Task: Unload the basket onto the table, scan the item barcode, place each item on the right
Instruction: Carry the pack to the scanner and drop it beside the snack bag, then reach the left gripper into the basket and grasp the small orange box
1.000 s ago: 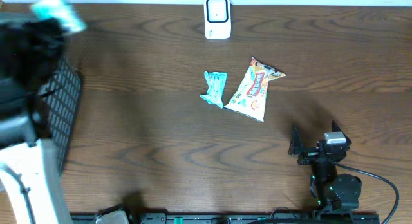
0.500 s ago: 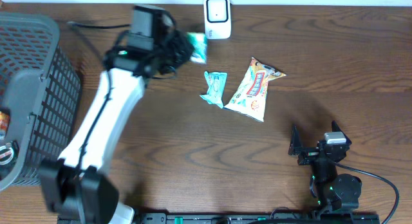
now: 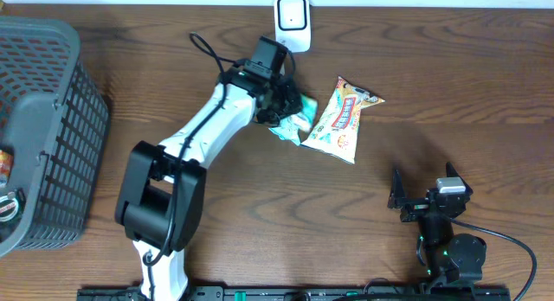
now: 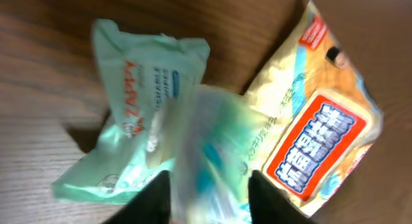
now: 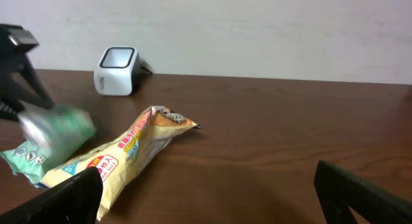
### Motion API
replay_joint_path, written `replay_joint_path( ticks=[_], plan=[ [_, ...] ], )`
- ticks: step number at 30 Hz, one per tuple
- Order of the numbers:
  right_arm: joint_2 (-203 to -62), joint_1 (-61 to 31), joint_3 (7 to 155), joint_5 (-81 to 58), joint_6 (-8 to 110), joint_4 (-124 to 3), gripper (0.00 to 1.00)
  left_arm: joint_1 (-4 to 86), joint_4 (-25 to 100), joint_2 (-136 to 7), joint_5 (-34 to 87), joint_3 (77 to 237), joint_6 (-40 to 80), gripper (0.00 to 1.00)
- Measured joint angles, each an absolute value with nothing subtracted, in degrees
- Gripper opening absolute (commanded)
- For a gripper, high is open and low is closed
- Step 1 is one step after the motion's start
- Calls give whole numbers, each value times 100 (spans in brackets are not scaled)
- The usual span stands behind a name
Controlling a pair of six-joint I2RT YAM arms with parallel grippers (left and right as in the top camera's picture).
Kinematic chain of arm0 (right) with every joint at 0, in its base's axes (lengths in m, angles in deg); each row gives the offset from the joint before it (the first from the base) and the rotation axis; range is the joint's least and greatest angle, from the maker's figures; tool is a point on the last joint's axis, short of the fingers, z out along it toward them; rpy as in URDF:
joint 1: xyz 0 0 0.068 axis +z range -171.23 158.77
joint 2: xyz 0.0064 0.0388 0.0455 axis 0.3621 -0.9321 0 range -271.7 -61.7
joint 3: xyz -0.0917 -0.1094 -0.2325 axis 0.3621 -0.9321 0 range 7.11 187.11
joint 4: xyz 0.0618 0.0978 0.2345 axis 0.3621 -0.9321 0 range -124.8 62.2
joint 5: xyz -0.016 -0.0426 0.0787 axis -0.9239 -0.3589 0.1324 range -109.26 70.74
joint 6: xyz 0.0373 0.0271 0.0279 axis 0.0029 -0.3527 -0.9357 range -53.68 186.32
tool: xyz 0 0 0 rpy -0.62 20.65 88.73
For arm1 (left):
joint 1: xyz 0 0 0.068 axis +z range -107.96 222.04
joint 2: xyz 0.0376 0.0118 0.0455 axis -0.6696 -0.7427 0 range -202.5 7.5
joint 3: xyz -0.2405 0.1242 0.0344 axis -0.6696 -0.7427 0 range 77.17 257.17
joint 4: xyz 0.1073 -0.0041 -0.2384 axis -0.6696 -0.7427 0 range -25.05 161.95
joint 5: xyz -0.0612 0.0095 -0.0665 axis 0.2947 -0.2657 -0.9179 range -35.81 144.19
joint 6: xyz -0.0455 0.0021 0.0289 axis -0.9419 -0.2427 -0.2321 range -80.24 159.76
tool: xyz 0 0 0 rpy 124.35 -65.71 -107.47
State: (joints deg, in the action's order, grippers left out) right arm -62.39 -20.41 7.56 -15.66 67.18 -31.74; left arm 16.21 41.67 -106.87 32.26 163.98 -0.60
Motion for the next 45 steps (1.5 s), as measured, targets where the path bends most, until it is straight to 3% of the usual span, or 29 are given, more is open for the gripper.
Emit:
replay_joint_path(
  ticks=[8,13,21,27,31,39,45],
  plan=[
    [-6239,-2041,756,-1566,6718,-3174,99,1506,4202,-10726,3145,16398,-69,52],
    [-6239,-2041,756,-1566,6718,-3174,99,1608,4189,-10575,3025,16398,383,70],
    [-6239,-2041,756,-1569,6718,-3174,99,2264,4121,-8820,3289,16452,1655,75],
    [-6239,-2041,756,-1566,6718,-3174,99,3523,3861,-7382,4314,16583,2267,77],
    [-6239,-2041,756,-1566,6718,-3177,99,4651,3848,-6892,5239,16583,2991,83],
    [-6239,-2041,756,-1569,6718,-3174,99,6758,3374,-6934,6988,16575,4239,84],
    [-6239,-2041,756,-1566,6718,-3174,99,7770,3354,-7273,7392,16334,4586,84]
  ],
)
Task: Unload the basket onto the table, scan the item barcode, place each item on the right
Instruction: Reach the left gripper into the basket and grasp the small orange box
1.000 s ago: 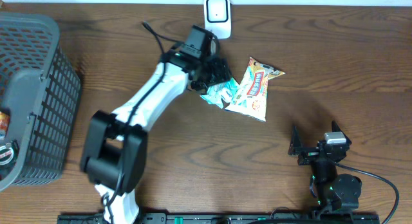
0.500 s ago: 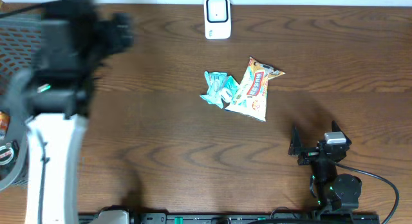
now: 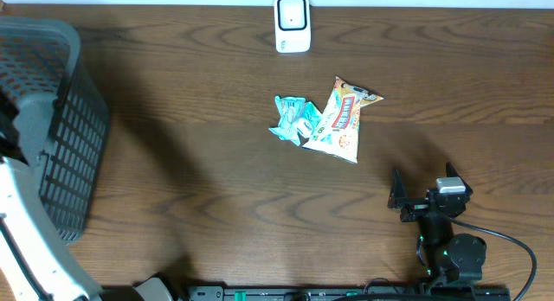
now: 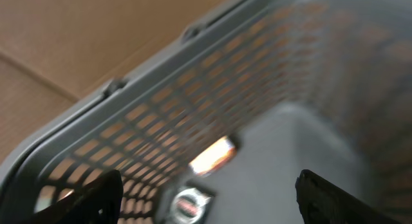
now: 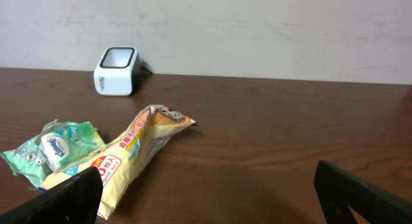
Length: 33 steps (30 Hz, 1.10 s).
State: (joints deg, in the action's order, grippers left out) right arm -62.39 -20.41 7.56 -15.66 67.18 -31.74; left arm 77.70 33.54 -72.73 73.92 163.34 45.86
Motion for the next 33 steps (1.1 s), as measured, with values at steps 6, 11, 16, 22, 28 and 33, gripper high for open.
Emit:
replay_joint_path(
  ticks=[6,11,16,22,28,33],
  plan=[
    [-6239,-2041,756,-1566,6718,-3174,99,8069,3358,-7793,7451,16100,5172,84],
    [-6239,-2041,756,-1566,6718,-3174,99,8074,3411,-8189,7014,15895,5848,84],
    [-6239,-2041,756,-1569,6718,-3174,99,8124,3636,-8634,6723,15849,6283,96],
    [-6239,-2041,756,-1566,6718,-3174,99,8377,3865,-9155,6607,15849,6449,96],
    [-6239,-2041,756,-1566,6718,-3174,99,8476,4143,-9660,6605,15847,6984,86],
    [-6239,-2041,756,-1566,6718,-3174,99,8519,4370,-10018,6590,15847,7155,86]
  ],
)
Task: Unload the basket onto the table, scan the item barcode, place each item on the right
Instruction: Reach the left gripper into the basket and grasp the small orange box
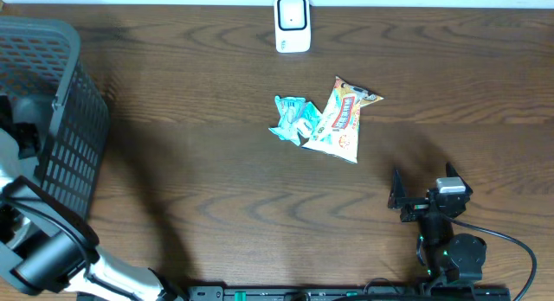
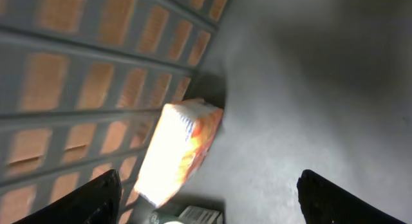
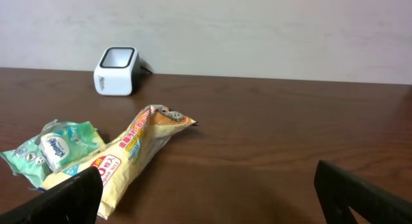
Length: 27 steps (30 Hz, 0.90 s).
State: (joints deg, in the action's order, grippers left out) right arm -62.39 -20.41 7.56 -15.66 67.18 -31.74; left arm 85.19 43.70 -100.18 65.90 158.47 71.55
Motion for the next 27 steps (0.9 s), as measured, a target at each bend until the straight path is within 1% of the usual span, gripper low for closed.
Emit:
replay_joint_path(
  ticks=[10,15,21,25,27],
  plan=[
    [-6239,-2041,756,-1566,6718,-3174,99,9007,4646,-10497,6585,15845,7181,85],
    [-6239,-2041,756,-1566,6718,-3174,99,9186,4672,-10501,6330,15845,7330,84],
    [-6239,-2041,756,-1566,6718,-3174,99,9180,4692,-10560,6043,15845,7491,71],
    [-6239,-2041,756,-1566,6718,-3174,99,9182,4698,-10790,6008,15845,7581,54],
    [-6239,-2041,756,-1566,6718,-3174,99,9182,4724,-10851,6013,15845,7607,48]
  ],
)
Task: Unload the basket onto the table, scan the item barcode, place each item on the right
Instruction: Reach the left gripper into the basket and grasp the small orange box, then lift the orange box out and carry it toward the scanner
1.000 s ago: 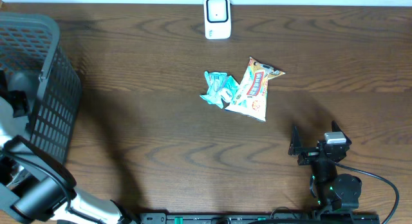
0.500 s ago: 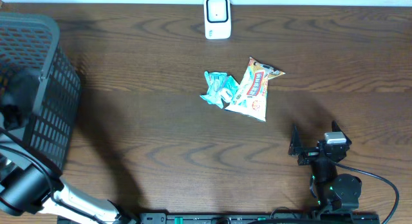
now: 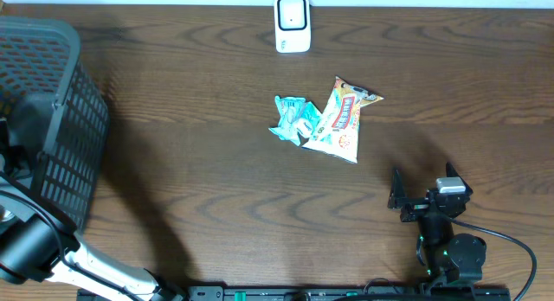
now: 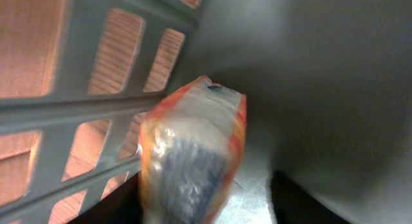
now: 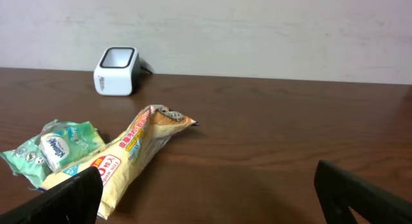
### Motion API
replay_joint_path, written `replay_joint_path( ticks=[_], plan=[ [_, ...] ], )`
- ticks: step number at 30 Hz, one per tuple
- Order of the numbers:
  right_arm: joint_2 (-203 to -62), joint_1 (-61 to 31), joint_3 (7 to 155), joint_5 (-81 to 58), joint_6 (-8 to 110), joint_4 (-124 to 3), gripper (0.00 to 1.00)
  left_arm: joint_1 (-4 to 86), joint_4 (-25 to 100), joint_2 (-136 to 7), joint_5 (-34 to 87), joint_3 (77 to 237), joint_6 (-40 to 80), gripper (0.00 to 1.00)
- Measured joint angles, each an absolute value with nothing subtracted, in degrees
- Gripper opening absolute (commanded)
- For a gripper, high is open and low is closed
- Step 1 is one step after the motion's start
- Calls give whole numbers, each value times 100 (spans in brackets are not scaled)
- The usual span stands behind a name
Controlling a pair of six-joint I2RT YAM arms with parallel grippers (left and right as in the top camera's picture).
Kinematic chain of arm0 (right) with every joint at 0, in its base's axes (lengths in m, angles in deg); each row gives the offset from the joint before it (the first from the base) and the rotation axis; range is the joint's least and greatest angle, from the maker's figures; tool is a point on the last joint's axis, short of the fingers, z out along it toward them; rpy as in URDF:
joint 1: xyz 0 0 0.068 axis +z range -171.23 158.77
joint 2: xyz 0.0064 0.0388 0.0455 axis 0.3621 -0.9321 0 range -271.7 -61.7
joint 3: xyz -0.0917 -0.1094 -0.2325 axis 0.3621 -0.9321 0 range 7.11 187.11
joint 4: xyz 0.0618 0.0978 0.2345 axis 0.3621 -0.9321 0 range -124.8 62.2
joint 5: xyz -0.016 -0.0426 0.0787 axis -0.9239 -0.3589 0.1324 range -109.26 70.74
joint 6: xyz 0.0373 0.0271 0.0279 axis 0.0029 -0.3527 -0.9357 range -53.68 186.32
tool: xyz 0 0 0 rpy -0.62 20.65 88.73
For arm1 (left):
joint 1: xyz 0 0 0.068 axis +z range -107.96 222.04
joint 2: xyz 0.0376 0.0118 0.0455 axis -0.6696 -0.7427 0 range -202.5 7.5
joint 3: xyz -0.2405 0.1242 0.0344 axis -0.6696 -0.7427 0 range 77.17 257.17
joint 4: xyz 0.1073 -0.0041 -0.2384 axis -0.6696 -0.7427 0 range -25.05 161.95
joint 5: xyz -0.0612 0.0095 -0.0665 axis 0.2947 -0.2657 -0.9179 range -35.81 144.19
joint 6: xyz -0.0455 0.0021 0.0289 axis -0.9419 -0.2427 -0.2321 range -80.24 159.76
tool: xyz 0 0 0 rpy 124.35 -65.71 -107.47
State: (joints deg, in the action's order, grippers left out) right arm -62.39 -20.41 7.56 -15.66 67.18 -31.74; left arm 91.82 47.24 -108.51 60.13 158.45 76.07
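Observation:
In the left wrist view, an orange-edged clear packet point(image 4: 193, 147) lies in the grey basket against its slotted wall point(image 4: 96, 108). My left gripper point(image 4: 206, 211) is open, its dark fingers standing on either side of the packet's near end, with a gap on the right side. The white barcode scanner point(image 3: 293, 22) stands at the table's far edge. A teal pack point(image 3: 293, 118) and a yellow snack bag point(image 3: 344, 119) lie together mid-table. My right gripper point(image 5: 209, 198) is open and holds nothing, near the front edge.
The grey mesh basket point(image 3: 65, 119) fills the left end of the table, with the left arm point(image 3: 30, 249) reaching into it from the front. Bare dark wood lies between the basket, the scanner point(image 5: 117, 71) and the two packs.
My left gripper has come down closer to the orange-edged packet in the basket, and its fingers now stand nearer together around it. The right arm and the items on the table have not moved.
My left gripper was shut on the teal pack beside the yellow bag, near the scanner. Then the pack lay on the table and the gripper was open over the basket. It then looked down at the orange-edged packet, and now brackets it.

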Motion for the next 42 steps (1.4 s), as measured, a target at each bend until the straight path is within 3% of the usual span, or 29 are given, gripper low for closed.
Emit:
replay_joint_path(
  ticks=[6,7,8,15,27,36,42],
  plan=[
    [-6239,-2041,756,-1566,6718,-3174,99,9186,4781,-10844,6013,15845,7524,19],
    [-6239,-2041,756,-1566,6718,-3174,99,9186,4779,-10833,6011,15845,7483,9],
    [-6239,-2041,756,-1566,6718,-3174,99,9186,4777,-10822,6011,15845,7399,8],
    [-6239,-2041,756,-1569,6718,-3174,99,9184,4679,-10383,5925,15816,6689,7],
    [-6239,-2041,756,-1566,6718,-3174,99,9003,4713,-7657,5737,15814,4560,7],
    [-6239,-2041,756,-1566,6718,-3174,99,8522,4947,-6451,3762,15814,1664,8],
    [-6239,-2041,756,-1569,6718,-3172,99,7652,4086,-6414,2264,15814,584,8]
  ],
)
